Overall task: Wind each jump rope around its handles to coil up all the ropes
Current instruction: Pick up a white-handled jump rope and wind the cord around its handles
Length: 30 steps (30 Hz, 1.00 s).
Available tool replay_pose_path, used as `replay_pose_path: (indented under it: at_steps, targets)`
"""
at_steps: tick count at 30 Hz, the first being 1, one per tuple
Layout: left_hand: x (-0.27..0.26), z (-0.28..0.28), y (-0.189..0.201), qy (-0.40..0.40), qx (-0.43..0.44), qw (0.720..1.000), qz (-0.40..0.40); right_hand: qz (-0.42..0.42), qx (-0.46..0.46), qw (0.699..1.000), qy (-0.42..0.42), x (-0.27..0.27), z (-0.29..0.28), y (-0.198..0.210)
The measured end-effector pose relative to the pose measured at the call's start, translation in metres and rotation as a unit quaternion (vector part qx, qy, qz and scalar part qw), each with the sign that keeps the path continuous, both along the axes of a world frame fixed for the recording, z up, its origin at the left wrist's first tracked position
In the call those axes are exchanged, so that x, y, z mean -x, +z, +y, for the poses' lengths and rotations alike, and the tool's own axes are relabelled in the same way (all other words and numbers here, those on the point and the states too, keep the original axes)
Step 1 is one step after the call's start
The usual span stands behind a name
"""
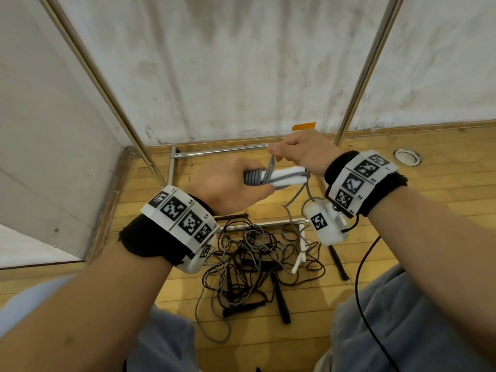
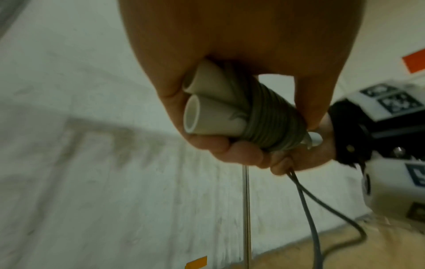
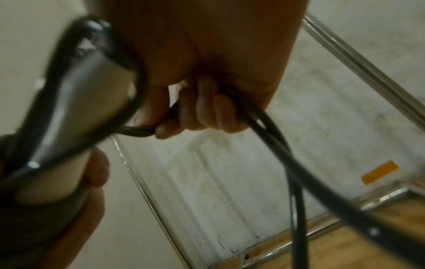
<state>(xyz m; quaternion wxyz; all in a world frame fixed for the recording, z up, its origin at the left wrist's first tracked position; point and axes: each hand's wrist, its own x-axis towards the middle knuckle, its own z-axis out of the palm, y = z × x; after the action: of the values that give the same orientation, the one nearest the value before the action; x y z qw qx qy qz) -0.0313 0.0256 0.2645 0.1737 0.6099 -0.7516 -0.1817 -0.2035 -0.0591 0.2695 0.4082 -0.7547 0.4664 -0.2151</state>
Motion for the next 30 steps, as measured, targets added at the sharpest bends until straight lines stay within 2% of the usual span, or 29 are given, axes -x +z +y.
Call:
replay_pose_path:
  at_steps: [4, 8, 10, 13, 16, 18, 22, 24, 26, 28, 30]
  targets:
    - [0.003, 0.004, 0.010, 0.025, -0.008, 0.988, 0.153, -0.073, -0.070, 0.995, 0.002, -0.001, 0.004, -0.002]
    - [0.004, 0.003, 0.014, 0.066, 0.033, 0.962, 0.264, -0.099, -0.060, 0.992, -0.045, -0.016, 0.016, -0.008]
    - [-0.001, -0.003, 0.014, 0.103, 0.052, 0.950, 0.290, -0.120, -0.005, 0.992, -0.034, -0.025, 0.021, -0.011]
    - [-0.009, -0.011, 0.014, 0.133, 0.055, 0.935, 0.324, -0.070, 0.119, 0.990, 0.000, -0.033, 0.032, -0.017]
    - [-0.010, -0.013, 0.013, 0.120, 0.045, 0.933, 0.336, -0.022, 0.129, 0.991, 0.016, -0.035, 0.034, -0.019]
    - [-0.006, -0.013, 0.012, 0.108, 0.041, 0.939, 0.325, -0.004, 0.078, 0.997, 0.028, -0.035, 0.033, -0.017]
    - [-0.003, -0.016, 0.014, 0.104, 0.057, 0.935, 0.333, -0.109, -0.091, 0.989, 0.051, -0.039, 0.037, -0.013]
    - [-0.007, -0.020, 0.016, 0.123, 0.074, 0.930, 0.338, -0.120, -0.078, 0.989, 0.037, -0.041, 0.038, -0.015]
    - [-0.011, -0.022, 0.017, 0.137, 0.080, 0.926, 0.343, -0.092, -0.013, 0.996, -0.005, -0.042, 0.038, -0.017]
    - [-0.014, -0.023, 0.015, 0.149, 0.079, 0.930, 0.328, -0.092, 0.034, 0.994, -0.040, -0.041, 0.036, -0.018]
    - [-0.016, -0.024, 0.010, 0.161, 0.088, 0.939, 0.292, -0.073, 0.048, 0.996, -0.030, -0.037, 0.034, -0.018]
